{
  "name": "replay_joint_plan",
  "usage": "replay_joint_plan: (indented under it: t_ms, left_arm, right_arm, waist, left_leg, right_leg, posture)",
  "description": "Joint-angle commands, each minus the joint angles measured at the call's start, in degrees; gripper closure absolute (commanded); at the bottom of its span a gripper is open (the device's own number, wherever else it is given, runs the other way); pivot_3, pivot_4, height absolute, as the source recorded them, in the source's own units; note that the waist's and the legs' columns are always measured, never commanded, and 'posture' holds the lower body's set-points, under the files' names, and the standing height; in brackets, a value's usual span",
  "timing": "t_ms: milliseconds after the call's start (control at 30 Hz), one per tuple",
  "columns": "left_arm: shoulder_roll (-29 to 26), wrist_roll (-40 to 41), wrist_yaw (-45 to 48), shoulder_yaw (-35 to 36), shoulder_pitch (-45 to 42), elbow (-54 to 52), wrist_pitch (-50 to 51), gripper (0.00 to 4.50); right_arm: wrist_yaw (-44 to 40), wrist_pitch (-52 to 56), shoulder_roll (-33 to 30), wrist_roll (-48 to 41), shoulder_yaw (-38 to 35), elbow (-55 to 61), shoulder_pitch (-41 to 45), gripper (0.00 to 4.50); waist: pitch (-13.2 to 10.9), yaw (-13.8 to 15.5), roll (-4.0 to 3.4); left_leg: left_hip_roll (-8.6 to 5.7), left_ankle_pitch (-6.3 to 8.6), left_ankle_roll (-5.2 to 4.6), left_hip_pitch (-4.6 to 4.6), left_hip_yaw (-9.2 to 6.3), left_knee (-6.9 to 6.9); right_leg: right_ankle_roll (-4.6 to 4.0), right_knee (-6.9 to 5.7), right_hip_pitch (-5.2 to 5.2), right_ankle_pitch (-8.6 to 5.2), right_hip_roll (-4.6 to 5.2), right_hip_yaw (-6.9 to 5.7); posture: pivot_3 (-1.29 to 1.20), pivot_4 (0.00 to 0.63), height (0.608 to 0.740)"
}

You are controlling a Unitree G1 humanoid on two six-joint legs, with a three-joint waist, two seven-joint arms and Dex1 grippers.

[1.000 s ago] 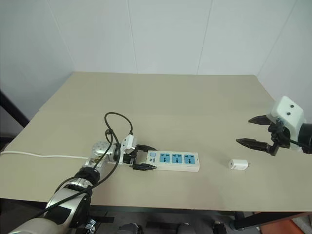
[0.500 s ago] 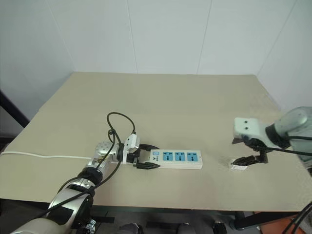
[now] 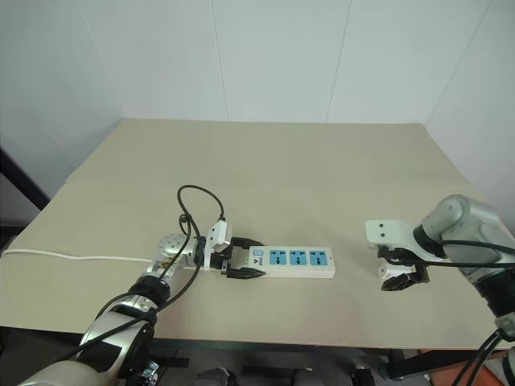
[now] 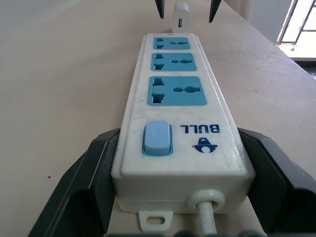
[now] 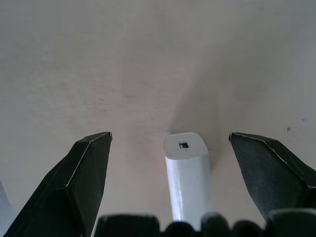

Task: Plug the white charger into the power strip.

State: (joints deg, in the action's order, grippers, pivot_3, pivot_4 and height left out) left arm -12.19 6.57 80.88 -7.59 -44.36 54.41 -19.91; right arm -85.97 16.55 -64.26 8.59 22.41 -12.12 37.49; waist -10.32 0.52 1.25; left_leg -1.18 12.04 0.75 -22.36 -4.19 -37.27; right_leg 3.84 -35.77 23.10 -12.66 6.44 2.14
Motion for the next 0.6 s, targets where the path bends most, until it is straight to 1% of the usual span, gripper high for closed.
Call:
replay_joint_plan:
  t_ms: [33,200,300,400,433,500,567,600]
  left_arm:
    - [0.32,-2.2,-0.2,-2.2,1.55,0.15,1.01,1.23]
    - [-0.27,-2.04,-0.23,-2.2,1.96,-0.57,1.33,1.23]
    - [-0.73,-2.01,-0.1,-2.27,2.49,-1.13,1.58,1.23]
    - [-0.92,-1.98,-0.24,-2.31,2.8,-1.66,1.94,1.23]
    - [-0.98,-1.96,-0.3,-2.31,2.87,-1.86,2.08,1.23]
    - [-1.07,-1.94,-0.42,-2.3,2.97,-2.16,2.26,1.23]
    - [-1.15,-1.89,-0.5,-2.26,2.99,-2.36,2.41,1.23]
    - [-1.18,-1.87,-0.54,-2.23,2.97,-2.39,2.46,1.23]
  right_arm:
    - [-0.17,-1.63,0.53,2.03,-0.13,-1.65,1.4,0.0]
    - [0.33,-3.02,2.42,4.09,0.17,-4.3,1.56,0.0]
    - [0.23,-3.48,3.25,5.05,0.32,-4.91,1.85,0.56]
    - [0.29,-4.13,3.78,5.88,0.54,-5.47,1.81,1.55]
    - [0.3,-4.29,3.9,6.12,0.57,-5.58,1.78,1.81]
    - [0.1,-4.5,4.07,6.33,0.52,-5.67,1.77,2.56]
    - [-0.14,-4.67,4.19,6.55,0.46,-5.76,1.77,3.2]
    - [-0.29,-4.81,4.22,6.72,0.49,-5.86,1.79,3.31]
  waist:
    - [0.0,0.0,0.0]
    - [0.0,-0.07,0.0]
    - [0.0,-0.2,0.0]
    - [0.01,-0.32,0.0]
    - [0.01,-0.37,0.0]
    - [0.01,-0.44,0.0]
    - [0.01,-0.48,0.0]
    - [0.01,-0.48,0.0]
  left_leg:
    - [0.0,0.0,0.0,0.0,0.0,0.0]
    - [0.0,0.0,0.0,0.01,0.0,0.0]
    - [0.0,0.0,0.0,0.01,0.0,0.0]
    - [0.0,0.0,0.0,0.02,0.0,0.0]
    - [0.0,0.0,0.0,0.02,0.0,0.0]
    - [0.0,0.0,0.0,0.04,0.0,0.0]
    - [0.0,0.0,0.0,0.04,0.0,0.0]
    - [0.01,0.0,0.0,0.05,0.0,0.0]
  right_leg:
    - [0.0,0.0,0.0,0.0,0.0,0.0]
    - [0.0,0.0,0.0,0.0,0.0,0.0]
    - [0.0,0.0,-0.01,0.0,0.0,0.01]
    - [0.0,0.0,-0.01,0.0,-0.01,0.0]
    - [0.0,0.0,-0.02,0.0,-0.01,0.0]
    - [0.0,0.0,-0.04,0.0,0.0,0.0]
    - [0.0,0.0,-0.04,0.0,0.0,0.0]
    - [0.0,0.0,-0.04,0.0,0.0,0.0]
  posture:
    - [0.0,0.15,0.74]
    - [0.0,0.15,0.74]
    - [0.0,0.15,0.74]
    - [0.0,0.15,0.74]
    - [0.0,0.15,0.74]
    - [0.0,0.15,0.74]
    - [0.0,0.15,0.74]
    - [0.0,0.15,0.74]
